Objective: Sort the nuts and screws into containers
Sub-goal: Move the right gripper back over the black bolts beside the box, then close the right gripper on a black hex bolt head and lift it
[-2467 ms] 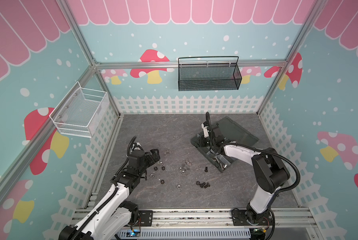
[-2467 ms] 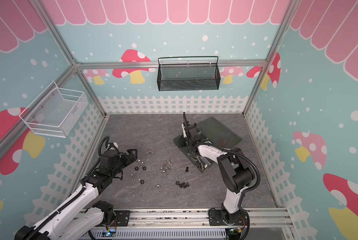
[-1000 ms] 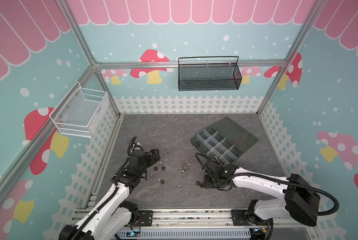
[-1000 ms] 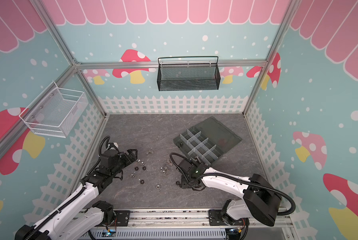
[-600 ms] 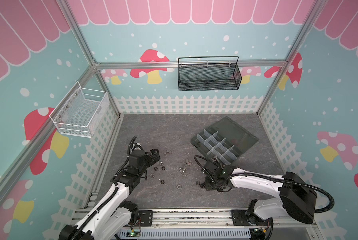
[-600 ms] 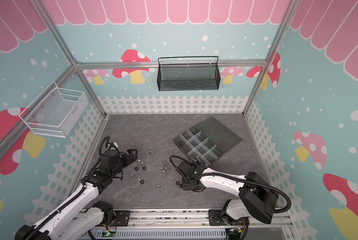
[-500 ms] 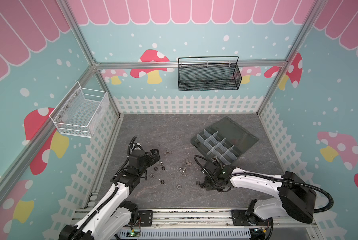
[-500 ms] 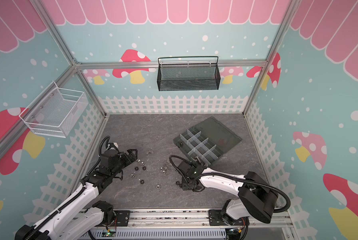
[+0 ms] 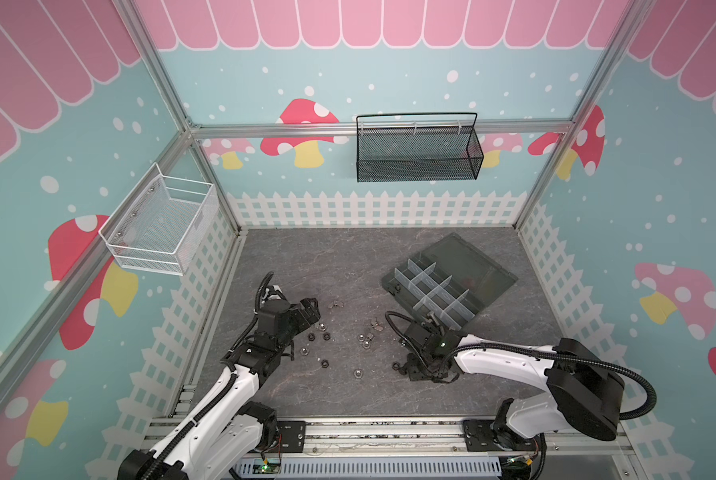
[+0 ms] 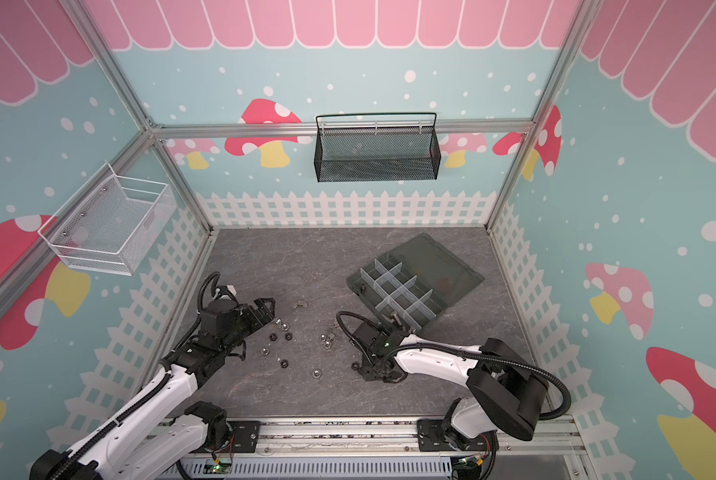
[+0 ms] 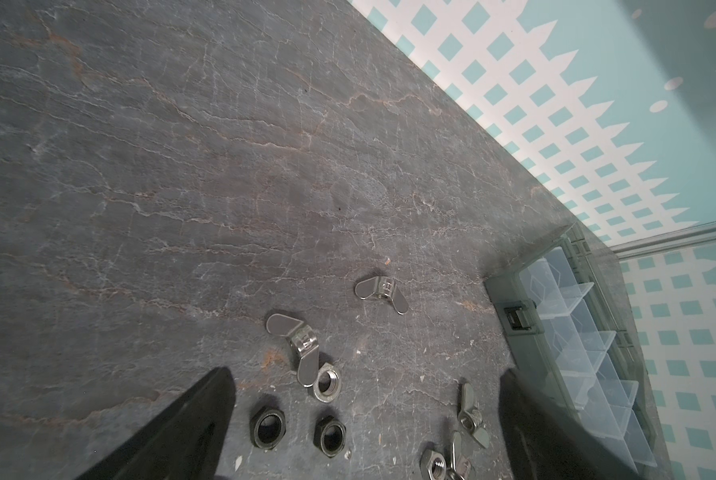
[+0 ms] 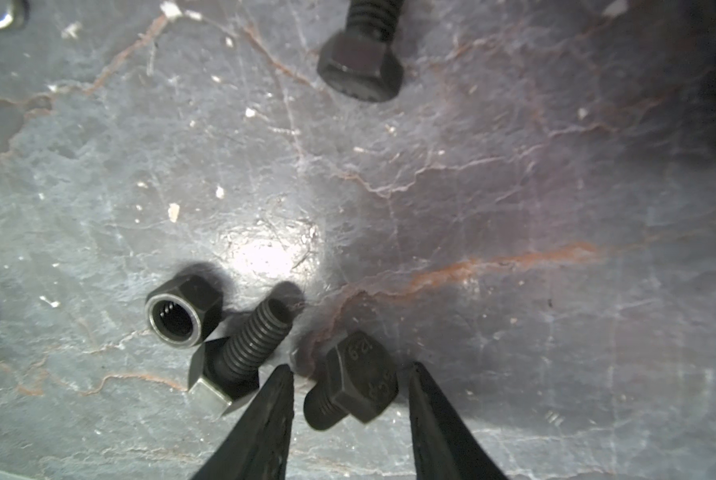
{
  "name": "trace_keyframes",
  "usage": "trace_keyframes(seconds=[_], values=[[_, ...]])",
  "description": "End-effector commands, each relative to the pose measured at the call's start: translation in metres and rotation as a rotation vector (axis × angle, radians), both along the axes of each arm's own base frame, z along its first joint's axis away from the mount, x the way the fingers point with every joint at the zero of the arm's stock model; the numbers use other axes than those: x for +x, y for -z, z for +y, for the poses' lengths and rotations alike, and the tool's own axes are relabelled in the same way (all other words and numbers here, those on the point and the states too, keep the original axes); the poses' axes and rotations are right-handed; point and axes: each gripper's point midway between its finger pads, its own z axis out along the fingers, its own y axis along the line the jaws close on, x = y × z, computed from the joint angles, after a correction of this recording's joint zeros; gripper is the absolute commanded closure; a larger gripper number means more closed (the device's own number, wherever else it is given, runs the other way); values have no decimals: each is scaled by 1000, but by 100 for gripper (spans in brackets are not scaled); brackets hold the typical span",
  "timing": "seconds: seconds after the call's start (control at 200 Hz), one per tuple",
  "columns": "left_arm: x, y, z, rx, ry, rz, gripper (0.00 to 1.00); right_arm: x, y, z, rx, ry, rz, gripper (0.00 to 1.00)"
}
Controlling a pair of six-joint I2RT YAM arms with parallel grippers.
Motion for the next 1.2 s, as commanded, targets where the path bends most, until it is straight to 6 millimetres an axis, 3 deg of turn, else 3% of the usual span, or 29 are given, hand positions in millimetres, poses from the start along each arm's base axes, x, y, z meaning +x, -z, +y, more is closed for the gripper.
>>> trace_keyframes(seconds=[0.0, 0.43, 0.67, 1.196], values=[[2, -5, 1, -19, -17, -5, 0, -15, 15, -14, -61, -6, 63, 56], [1, -3, 1, -22, -21, -3, 0, -10, 14, -14, -75, -23, 38, 73], [1, -2, 2, -18, -22, 1, 0, -4, 18, -16, -124, -32, 29, 65], [3, -2, 0, -21, -17, 5, 0, 3, 24, -14, -165, -62, 25, 71]])
